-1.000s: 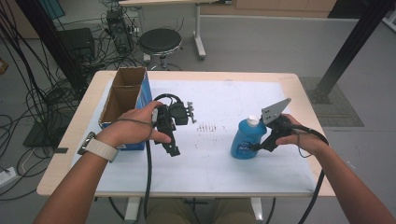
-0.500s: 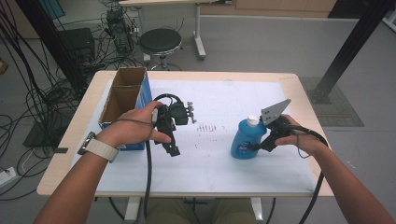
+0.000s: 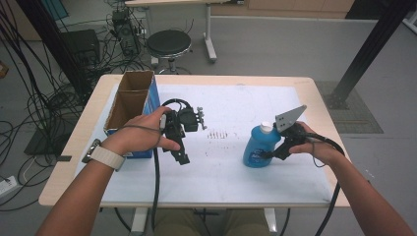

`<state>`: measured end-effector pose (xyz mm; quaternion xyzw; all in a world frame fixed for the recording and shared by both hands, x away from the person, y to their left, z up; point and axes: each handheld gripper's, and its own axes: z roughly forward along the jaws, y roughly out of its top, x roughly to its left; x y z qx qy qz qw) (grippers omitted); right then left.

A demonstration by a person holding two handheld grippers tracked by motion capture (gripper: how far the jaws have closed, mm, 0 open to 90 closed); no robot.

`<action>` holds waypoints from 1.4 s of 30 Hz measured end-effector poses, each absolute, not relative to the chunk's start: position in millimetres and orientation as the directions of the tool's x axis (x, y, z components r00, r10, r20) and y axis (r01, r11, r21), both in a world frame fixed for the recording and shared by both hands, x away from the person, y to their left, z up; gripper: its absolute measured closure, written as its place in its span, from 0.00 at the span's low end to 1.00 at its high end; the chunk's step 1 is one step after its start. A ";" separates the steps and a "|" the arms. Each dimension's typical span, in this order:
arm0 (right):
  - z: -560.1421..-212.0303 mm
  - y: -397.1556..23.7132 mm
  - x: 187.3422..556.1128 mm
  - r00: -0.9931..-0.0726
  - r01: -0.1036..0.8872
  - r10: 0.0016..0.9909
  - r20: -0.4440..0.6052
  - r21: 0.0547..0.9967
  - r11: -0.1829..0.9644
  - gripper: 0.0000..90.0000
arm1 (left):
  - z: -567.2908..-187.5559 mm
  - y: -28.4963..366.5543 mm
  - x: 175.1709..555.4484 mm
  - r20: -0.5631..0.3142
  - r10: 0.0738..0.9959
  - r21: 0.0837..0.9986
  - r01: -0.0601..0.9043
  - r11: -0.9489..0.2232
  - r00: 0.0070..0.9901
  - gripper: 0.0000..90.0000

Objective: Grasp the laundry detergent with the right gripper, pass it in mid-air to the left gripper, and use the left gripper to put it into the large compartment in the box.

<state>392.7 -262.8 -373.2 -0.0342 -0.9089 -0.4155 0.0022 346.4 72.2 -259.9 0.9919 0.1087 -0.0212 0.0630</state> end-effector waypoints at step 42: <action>-382.3 -263.4 393.7 -0.998 0.069 0.052 0.047 0.791 0.608 0.39 | -262.0 73.1 347.5 -0.060 0.216 0.117 0.222 -0.968 0.975 0.15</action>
